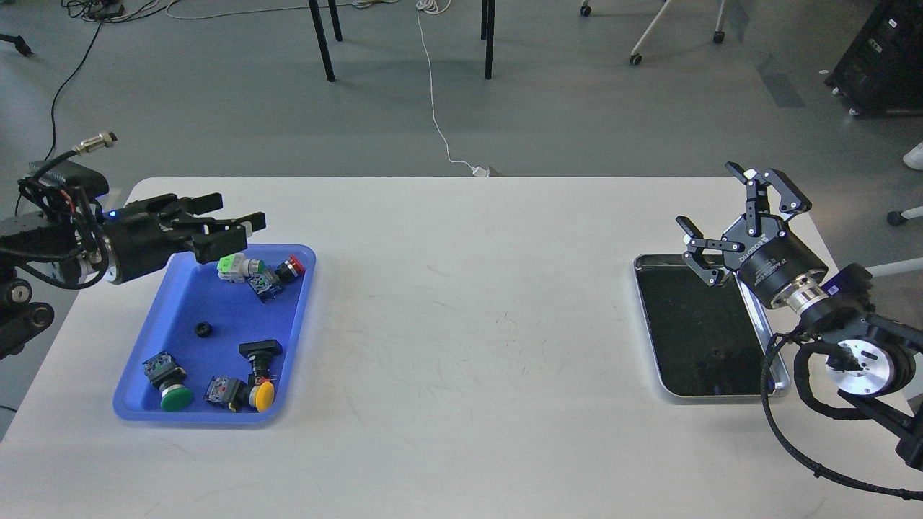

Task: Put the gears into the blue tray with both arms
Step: 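Lower the right gripper into the metal tray toward another gear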

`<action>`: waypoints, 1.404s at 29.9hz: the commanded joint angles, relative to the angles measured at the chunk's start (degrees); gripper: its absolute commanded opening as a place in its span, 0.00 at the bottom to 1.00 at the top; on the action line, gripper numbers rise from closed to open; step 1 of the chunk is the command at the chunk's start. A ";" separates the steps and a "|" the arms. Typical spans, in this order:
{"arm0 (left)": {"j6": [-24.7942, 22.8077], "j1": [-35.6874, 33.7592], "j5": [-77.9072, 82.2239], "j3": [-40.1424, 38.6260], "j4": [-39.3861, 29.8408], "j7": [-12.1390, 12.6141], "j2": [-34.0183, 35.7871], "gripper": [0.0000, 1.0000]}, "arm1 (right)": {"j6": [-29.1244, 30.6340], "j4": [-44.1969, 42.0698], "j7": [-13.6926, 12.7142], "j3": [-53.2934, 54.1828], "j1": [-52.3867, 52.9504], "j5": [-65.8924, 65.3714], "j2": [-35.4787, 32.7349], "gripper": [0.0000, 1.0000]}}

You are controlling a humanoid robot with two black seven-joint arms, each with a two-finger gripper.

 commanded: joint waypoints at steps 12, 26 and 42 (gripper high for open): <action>0.23 12.16 -42.51 -15.72 -4.30 0.00 -18.05 0.98 | 0.31 8.08 0.00 -8.95 7.90 -36.24 -12.48 0.96; -6.27 23.96 -42.51 -29.99 -2.98 4.80 -28.97 0.98 | 0.58 11.60 0.00 -37.34 34.89 -91.45 -24.63 0.99; -6.62 24.66 -42.51 -30.61 -3.07 6.29 -28.71 0.98 | 0.05 0.97 0.00 -51.68 38.24 -92.70 -8.55 0.95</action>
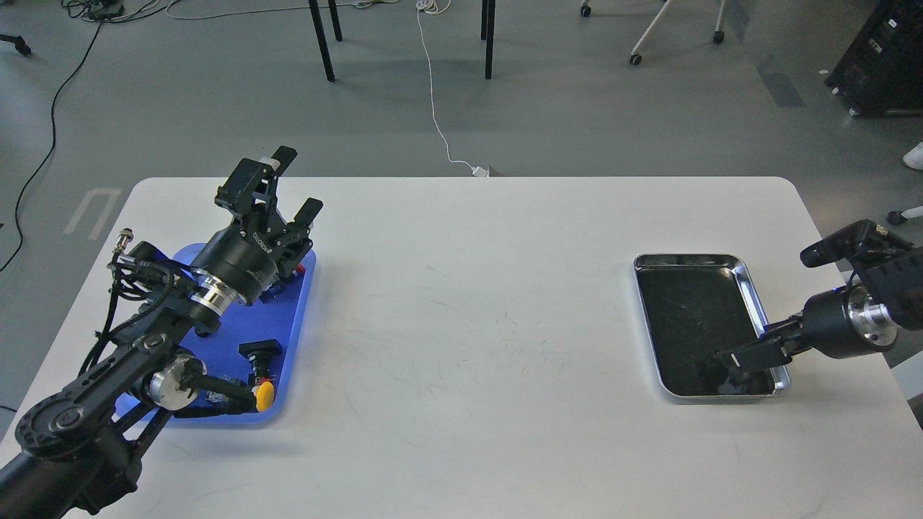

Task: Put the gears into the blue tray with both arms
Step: 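Close the right gripper on the second black gear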

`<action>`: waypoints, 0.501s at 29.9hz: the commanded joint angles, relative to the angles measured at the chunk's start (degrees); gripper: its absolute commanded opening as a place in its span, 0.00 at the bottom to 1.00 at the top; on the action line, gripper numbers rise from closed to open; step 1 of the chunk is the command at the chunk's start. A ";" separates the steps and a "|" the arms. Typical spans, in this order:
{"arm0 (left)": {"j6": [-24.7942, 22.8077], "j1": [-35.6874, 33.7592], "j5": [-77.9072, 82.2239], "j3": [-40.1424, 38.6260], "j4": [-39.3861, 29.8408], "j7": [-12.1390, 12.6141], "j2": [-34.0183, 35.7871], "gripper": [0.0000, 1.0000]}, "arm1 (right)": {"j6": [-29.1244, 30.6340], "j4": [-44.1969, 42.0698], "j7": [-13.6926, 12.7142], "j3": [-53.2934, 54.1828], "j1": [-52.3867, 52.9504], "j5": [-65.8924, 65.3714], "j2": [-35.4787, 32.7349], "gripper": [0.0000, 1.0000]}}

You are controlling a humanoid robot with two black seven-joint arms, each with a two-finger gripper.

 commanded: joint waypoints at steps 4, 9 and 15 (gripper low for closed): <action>0.01 0.13 0.00 0.06 -0.08 0.06 0.12 0.98 | -1.41 -3.75 -0.01 -2.48 0.02 0.17 4.85 0.89; 0.01 0.21 0.08 0.06 -0.08 0.15 0.03 0.98 | -1.94 -3.76 -0.01 -3.97 0.02 0.17 6.17 0.77; 0.01 0.21 0.08 0.06 -0.17 0.15 -0.05 0.98 | -2.12 -5.25 -0.01 -5.47 -0.07 0.17 8.28 0.65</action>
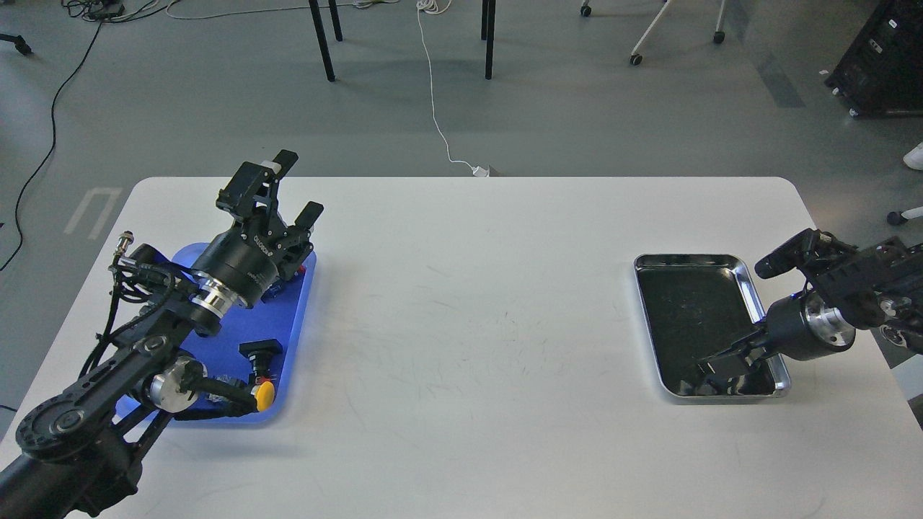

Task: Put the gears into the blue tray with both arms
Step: 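Close the right gripper on the second black gear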

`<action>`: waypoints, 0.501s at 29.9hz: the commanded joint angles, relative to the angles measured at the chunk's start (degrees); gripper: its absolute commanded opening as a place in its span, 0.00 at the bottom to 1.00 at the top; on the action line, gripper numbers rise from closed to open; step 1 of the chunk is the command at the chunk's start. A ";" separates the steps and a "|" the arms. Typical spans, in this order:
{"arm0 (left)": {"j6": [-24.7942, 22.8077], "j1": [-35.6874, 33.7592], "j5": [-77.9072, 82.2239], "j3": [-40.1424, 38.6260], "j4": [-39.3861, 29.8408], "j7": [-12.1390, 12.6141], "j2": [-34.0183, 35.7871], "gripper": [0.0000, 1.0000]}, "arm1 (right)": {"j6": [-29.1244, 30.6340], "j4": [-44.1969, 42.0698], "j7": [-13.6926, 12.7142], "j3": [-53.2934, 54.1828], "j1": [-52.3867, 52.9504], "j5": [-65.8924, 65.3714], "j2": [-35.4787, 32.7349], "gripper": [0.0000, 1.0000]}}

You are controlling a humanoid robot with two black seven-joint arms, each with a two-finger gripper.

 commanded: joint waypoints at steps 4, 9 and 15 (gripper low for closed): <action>0.09 0.02 0.00 0.00 0.08 0.00 0.14 0.98 | -0.03 -2.50 0.01 -0.28 -0.24 0.08 2.01 0.65; 0.01 0.28 0.00 -0.09 -0.01 0.00 0.14 0.98 | -0.03 -4.00 0.01 -1.24 -0.41 0.08 3.24 0.65; 0.09 0.28 0.00 -0.09 -0.01 0.00 0.23 0.98 | -0.12 -4.09 0.01 -1.78 -0.41 0.08 3.86 0.59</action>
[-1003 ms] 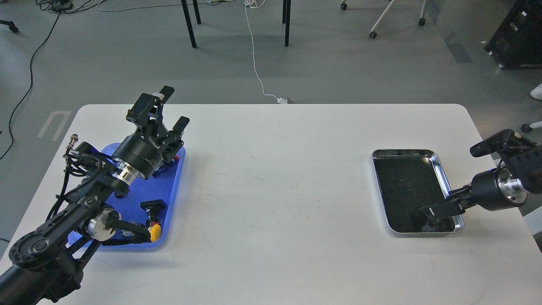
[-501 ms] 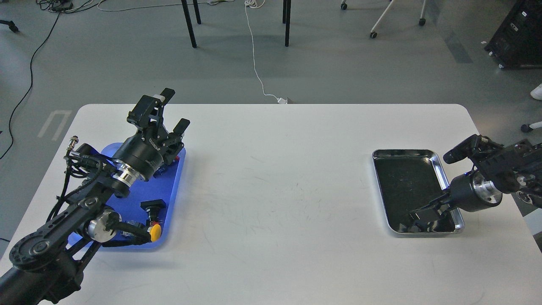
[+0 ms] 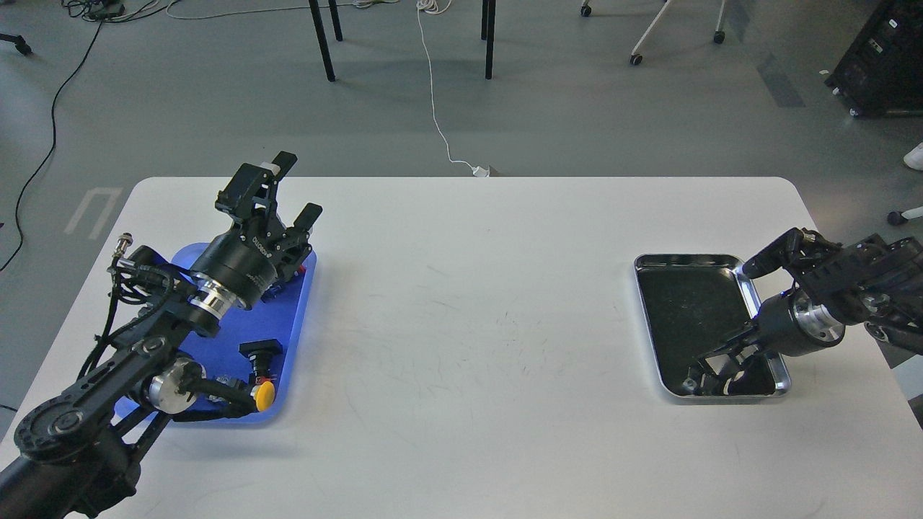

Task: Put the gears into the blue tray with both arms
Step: 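Close the right gripper on the second black gear, then carry the second gear with the right gripper toward the table center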

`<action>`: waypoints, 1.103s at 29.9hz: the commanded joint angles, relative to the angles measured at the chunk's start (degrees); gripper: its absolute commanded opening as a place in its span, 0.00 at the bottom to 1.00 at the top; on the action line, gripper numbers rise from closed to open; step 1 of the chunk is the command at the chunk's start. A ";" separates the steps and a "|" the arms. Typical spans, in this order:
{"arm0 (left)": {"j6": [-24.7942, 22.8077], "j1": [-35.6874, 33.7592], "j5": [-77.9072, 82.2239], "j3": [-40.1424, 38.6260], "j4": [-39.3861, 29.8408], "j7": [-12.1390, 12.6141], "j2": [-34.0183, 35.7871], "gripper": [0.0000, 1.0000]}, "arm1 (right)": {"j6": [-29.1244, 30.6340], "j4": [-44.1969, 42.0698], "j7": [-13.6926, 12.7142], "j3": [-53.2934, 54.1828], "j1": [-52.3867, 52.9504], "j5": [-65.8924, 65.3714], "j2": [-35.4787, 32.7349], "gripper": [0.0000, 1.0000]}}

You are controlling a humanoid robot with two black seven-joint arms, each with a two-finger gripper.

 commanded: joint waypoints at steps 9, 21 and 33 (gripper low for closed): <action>0.07 0.10 0.00 -0.01 0.08 0.00 0.01 0.98 | -0.25 -0.48 0.01 -0.28 -0.14 -0.01 0.86 0.38; 0.07 0.10 0.00 -0.01 -0.01 0.09 0.01 0.98 | -0.25 -0.22 0.01 -0.28 0.03 -0.01 0.77 0.22; -0.02 0.10 0.00 -0.62 -0.45 0.09 0.10 0.98 | 0.01 5.31 0.01 -0.19 11.09 4.98 1.12 0.23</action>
